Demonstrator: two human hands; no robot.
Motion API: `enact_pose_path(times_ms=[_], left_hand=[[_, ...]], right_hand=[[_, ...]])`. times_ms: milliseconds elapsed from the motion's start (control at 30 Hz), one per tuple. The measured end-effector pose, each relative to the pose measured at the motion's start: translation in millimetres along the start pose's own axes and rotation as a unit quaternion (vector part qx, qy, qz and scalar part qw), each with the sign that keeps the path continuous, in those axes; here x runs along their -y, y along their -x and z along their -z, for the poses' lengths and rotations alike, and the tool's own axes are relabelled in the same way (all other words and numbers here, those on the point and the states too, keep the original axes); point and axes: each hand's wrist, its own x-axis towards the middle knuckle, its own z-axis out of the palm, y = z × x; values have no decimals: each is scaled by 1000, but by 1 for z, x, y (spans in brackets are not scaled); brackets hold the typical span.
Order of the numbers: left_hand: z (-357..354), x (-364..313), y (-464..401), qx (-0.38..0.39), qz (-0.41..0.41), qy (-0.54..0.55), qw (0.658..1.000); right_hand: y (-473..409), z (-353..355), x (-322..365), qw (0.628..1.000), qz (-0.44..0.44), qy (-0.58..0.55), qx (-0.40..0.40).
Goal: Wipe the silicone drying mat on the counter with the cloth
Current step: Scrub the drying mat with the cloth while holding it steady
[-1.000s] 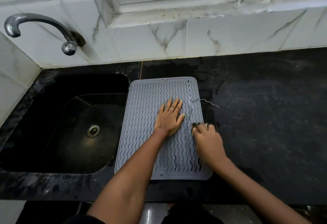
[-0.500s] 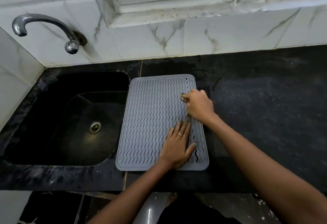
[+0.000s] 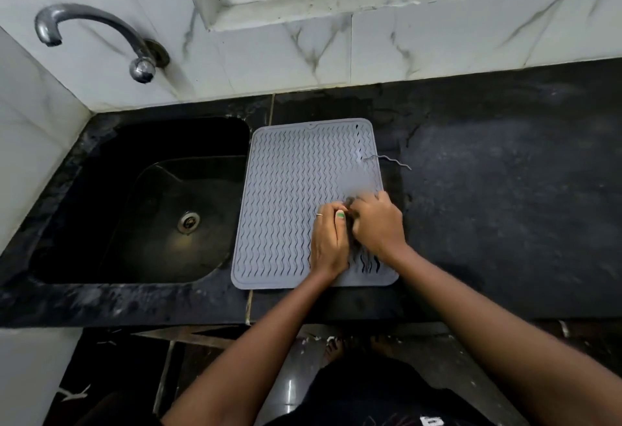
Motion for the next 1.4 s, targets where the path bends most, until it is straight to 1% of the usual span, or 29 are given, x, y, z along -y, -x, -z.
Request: enact_pose_path(times_ms=[67,133,200,267,333,400,433,467,533,567,600,633,800,867,933,1000,1033,1067,1100,1133,1167,1200,1233,1267,1333,1400], left_hand=[[1,0,-4,-22,10,9,1000],[2,-2,-4,1,16,-4,1000],[1,-4,1,32,0,-30,999],[1,-5,7,51,-12,-54,997],[1,-4,11,57,-2,-65,996],[2,-3,15,36,33,-74,996],[3,-1,16,23,48,-98,994],[4,2,18,25,57,-144,988],[5,7,26,72,57,-251,964],[5,9,29,88,58,-277,955],[6,11,31,98,59,-293,949],[8,11,33,106,59,-304,945],[15,8,37,156,64,-339,926],[15,5,37,162,72,-339,924],[15,4,37,165,80,-342,921],[14,2,37,162,82,-346,921],[14,2,36,160,82,-346,921],[14,1,36,157,82,-347,921],[14,1,36,151,81,-349,922],[14,1,37,141,77,-350,923],[14,1,37,126,71,-351,925],[14,0,36,108,63,-352,928],[16,-1,35,90,56,-355,929],[17,-1,32,75,47,-359,929],[19,-1,24,50,32,-369,927],[21,-2,15,39,20,-382,923]], right_hand=[[36,6,4,1000,7,3,-9],[66,12,8,1000,19,4,-3],[81,21,11,999,10,-2,46],[75,29,14,996,-29,-15,89],[56,36,19,994,-68,-47,77],[29,38,22,994,-63,-82,42],[16,37,22,995,-42,-80,51],[5,35,21,995,-17,-56,81],[-5,28,14,985,18,18,172],[-5,24,11,979,32,45,197],[0,22,9,978,43,58,196],[8,21,9,981,52,60,178],[71,23,9,994,78,33,63],[91,29,8,995,78,7,61],[94,37,9,994,36,-22,102],[78,45,11,986,-55,-74,139],[65,50,11,981,-92,-106,133],[53,53,10,978,-111,-135,116],[40,55,8,978,-104,-147,104],[32,55,6,981,-76,-137,115],[29,55,6,983,-35,-100,149],[28,52,4,982,13,-35,186],[35,49,4,976,59,35,205],[44,46,3,971,95,86,203],[71,42,2,968,138,114,174],[96,45,2,965,153,100,187]])
